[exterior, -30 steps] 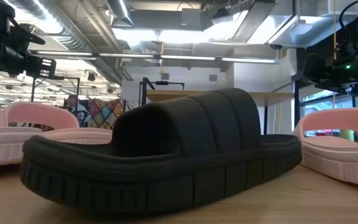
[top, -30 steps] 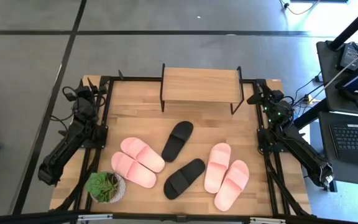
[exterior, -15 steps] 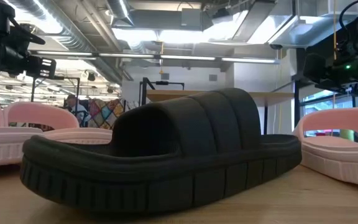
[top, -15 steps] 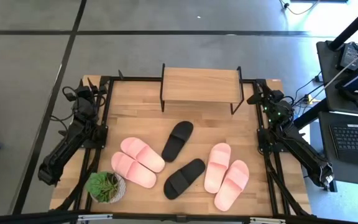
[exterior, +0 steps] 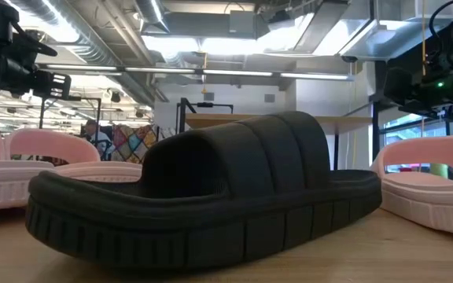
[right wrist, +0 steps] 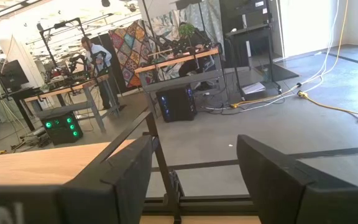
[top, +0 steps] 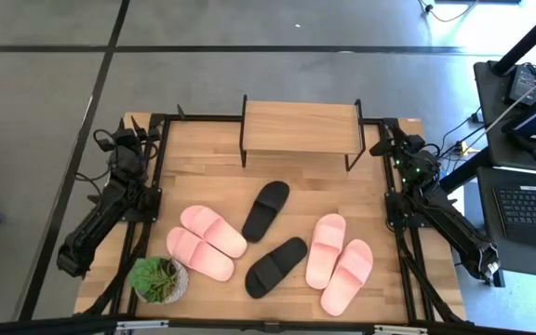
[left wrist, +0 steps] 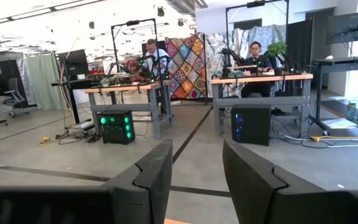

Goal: Pick and place slides into the shelf

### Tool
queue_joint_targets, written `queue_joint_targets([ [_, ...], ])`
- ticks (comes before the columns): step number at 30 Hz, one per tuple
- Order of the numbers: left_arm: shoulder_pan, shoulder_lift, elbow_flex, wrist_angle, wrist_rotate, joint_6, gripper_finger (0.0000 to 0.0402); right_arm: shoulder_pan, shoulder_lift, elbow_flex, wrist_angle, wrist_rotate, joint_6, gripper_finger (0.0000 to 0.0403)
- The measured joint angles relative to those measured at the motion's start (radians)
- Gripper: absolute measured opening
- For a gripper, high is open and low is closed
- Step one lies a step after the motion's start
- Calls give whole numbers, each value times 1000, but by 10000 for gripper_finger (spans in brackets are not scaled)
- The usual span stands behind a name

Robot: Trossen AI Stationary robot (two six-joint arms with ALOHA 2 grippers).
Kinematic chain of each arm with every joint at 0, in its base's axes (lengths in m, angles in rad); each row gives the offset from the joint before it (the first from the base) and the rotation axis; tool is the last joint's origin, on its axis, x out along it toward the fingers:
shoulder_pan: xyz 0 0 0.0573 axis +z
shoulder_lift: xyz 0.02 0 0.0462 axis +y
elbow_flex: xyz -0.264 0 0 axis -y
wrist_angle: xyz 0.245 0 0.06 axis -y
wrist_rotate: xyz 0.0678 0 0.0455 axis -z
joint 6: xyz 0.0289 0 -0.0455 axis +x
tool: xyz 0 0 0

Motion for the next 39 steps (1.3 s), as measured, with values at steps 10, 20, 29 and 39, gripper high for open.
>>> queue_joint_targets([
  [10,0,0,0,0,0,0,134,0,0,0,0,0,0,234],
  [20,0,0,0,0,0,0,134,0,0,0,6,4,-15,234],
  [29,0,0,0,0,0,0,134,0,0,0,14,4,54,234],
  [39,0,0,0,0,-7,3,134,1,0,105,110,-140,-158,234],
])
